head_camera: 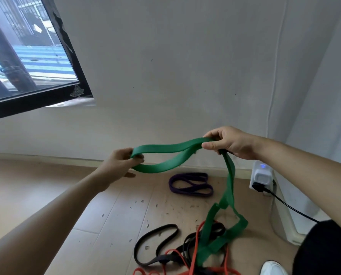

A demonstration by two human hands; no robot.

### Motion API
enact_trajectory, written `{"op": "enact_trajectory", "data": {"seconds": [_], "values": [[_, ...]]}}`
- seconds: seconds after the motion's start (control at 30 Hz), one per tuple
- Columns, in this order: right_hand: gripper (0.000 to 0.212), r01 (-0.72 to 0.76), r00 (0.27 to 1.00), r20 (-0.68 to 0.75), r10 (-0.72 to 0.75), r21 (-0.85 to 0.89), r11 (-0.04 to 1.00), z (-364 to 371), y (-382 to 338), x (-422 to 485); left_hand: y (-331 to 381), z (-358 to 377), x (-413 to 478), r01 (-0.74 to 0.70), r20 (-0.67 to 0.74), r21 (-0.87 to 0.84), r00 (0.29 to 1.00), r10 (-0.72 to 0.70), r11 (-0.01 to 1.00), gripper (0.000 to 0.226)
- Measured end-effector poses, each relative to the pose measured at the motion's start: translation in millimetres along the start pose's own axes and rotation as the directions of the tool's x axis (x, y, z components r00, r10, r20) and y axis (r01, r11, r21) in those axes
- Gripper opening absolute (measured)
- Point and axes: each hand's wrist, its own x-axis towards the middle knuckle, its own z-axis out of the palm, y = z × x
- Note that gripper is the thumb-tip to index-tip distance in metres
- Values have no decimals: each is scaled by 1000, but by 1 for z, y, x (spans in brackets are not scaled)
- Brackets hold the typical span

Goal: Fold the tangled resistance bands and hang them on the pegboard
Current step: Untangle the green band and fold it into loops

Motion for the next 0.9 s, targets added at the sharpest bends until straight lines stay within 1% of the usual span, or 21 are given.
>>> {"op": "enact_trajectory", "data": {"seconds": [0.1,0.17,0.2,0.27,0.37,0.47,0.5,0.53,0.6,0.67,0.73,0.8,0.83,0.9], "values": [[21,34,999,8,-34,-16,999,4,-10,-5,-7,-6,-3,16,122,85,992,-26,996,25],[21,65,998,21,-64,-34,997,8,-18,-6,-7,-6,-4,-14,145,177,989,-12,984,41],[22,75,997,33,-74,-47,996,11,-21,-6,-4,-3,-4,-47,144,200,989,18,979,49],[27,85,994,72,-79,-89,992,17,-28,-4,6,9,-5,-153,151,194,981,125,969,57],[35,94,990,119,-76,-154,984,27,-33,-1,26,35,-5,-309,168,191,945,279,931,69],[43,125,988,116,-101,-230,965,36,-42,0,42,58,-3,-358,239,146,918,318,922,84],[45,137,987,111,-112,-255,957,39,-45,-1,45,64,-2,-369,256,108,908,333,923,82],[47,146,987,105,-121,-275,950,41,-47,-1,48,69,-2,-387,255,63,898,360,920,72],[47,151,988,84,-132,-309,939,44,-48,-2,56,73,-1,-412,204,0,892,404,911,44],[44,163,987,61,-151,-344,925,45,-46,-2,61,71,0,-408,150,0,903,404,913,28],[43,165,986,28,-167,-382,910,44,-43,0,65,69,2,-407,116,51,910,399,912,23],[43,138,989,4,-150,-415,899,44,-38,4,67,65,4,-414,85,94,909,407,905,18],[42,109,992,-2,-123,-437,893,45,-33,7,69,62,5,-419,63,87,908,415,904,16],[38,46,998,-17,-63,-504,863,46,-20,13,69,52,7,-419,-5,19,908,420,908,16]]}}
